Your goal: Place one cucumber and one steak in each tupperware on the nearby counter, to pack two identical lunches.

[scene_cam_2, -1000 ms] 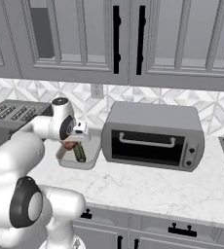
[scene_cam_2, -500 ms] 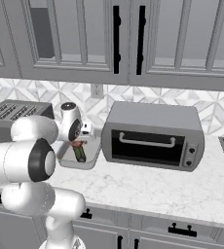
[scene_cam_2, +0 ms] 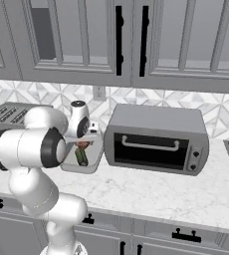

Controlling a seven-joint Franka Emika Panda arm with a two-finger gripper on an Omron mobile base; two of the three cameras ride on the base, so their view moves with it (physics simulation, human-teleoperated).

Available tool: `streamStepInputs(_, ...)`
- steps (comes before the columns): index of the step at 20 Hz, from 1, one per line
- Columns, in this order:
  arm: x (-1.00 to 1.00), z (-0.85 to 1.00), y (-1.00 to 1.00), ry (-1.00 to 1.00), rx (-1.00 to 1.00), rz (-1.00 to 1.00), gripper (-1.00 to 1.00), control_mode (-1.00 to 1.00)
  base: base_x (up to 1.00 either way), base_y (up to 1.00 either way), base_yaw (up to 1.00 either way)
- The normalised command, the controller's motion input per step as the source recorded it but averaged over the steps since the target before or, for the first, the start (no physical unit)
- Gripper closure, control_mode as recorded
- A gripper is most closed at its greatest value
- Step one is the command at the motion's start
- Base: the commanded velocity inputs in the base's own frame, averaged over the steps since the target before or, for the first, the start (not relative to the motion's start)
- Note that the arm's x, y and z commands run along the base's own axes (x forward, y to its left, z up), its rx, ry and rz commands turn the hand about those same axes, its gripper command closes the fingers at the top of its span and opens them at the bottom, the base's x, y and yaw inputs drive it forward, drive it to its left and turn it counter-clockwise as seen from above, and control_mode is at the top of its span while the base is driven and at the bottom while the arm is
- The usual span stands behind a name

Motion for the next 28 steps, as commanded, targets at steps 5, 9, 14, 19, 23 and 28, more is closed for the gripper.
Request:
streamStepInputs(5,0.0,-0.01,0.0,0.0,0.0,0.04,-1.0,-1.0,0.0,0.0,0.0)
streamStepInputs(9,0.03,0.0,0.0,0.01,0.0,0.0,-1.0,-1.0,0.0,0.0,0.0)
streamStepInputs(14,0.02,0.0,0.0,0.01,0.0,0.0,-1.0,-1.0,0.0,0.0,0.0)
streamStepInputs(19,-0.27,0.23,-0.05,0.0,0.02,0.0,-1.0,-1.0,0.0,0.0,0.0)
streamStepInputs(23,-0.68,0.34,-0.08,0.0,0.06,0.0,-1.0,-1.0,0.0,0.0,0.0)
streamStepInputs(28,-0.82,0.24,-0.09,0.0,0.06,0.0,-1.0,-1.0,0.0,0.0,0.0)
